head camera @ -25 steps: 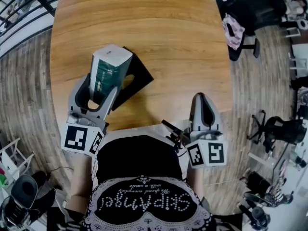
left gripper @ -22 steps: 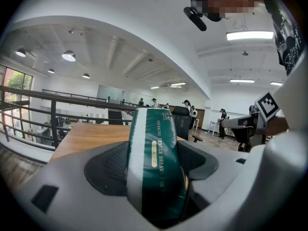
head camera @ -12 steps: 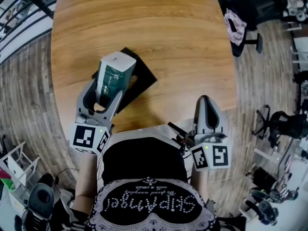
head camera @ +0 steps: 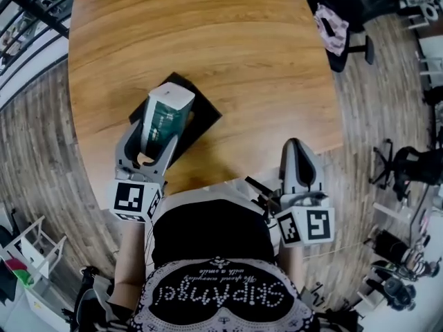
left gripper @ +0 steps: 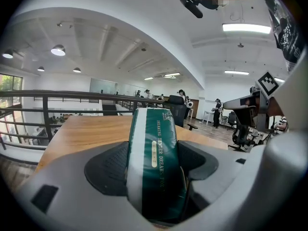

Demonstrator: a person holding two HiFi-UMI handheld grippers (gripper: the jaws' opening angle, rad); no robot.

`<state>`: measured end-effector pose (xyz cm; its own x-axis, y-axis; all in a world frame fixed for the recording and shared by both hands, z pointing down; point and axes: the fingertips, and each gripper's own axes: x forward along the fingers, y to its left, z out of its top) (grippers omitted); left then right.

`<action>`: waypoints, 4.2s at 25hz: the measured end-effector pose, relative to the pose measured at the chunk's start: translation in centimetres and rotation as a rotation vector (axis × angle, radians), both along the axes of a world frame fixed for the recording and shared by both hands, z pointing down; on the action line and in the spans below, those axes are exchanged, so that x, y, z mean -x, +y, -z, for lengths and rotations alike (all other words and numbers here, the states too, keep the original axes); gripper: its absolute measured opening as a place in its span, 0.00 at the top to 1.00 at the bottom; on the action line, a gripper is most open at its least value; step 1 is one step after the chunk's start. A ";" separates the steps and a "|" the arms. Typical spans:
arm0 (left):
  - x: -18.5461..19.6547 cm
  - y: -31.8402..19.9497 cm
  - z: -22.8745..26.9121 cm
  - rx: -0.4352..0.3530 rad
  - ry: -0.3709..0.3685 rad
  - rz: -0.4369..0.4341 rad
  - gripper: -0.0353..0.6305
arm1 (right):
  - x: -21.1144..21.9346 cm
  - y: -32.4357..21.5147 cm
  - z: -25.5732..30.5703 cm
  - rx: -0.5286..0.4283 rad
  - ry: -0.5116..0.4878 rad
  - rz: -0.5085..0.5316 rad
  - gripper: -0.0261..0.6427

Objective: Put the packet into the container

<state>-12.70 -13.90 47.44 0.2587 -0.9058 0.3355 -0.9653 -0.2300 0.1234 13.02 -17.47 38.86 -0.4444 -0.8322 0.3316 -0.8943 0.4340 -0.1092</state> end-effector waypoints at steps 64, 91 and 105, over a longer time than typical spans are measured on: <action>-4.1 -1.0 -10.7 0.406 -0.349 -0.251 0.43 | -1.5 1.5 0.2 -0.005 -0.017 -0.026 0.90; -4.3 -0.8 -12.0 0.550 -0.354 -0.284 0.42 | -0.4 2.3 0.0 0.006 -0.038 0.007 0.90; -4.7 -1.1 -8.3 0.465 -0.245 -0.272 0.41 | -0.9 2.1 -0.2 0.012 -0.054 0.004 0.90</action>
<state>-8.02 -14.98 55.78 0.3262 -0.5610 0.7608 -0.8922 -0.4487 0.0517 13.96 -15.38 39.08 -0.4653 -0.8262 0.3175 -0.8851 0.4361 -0.1624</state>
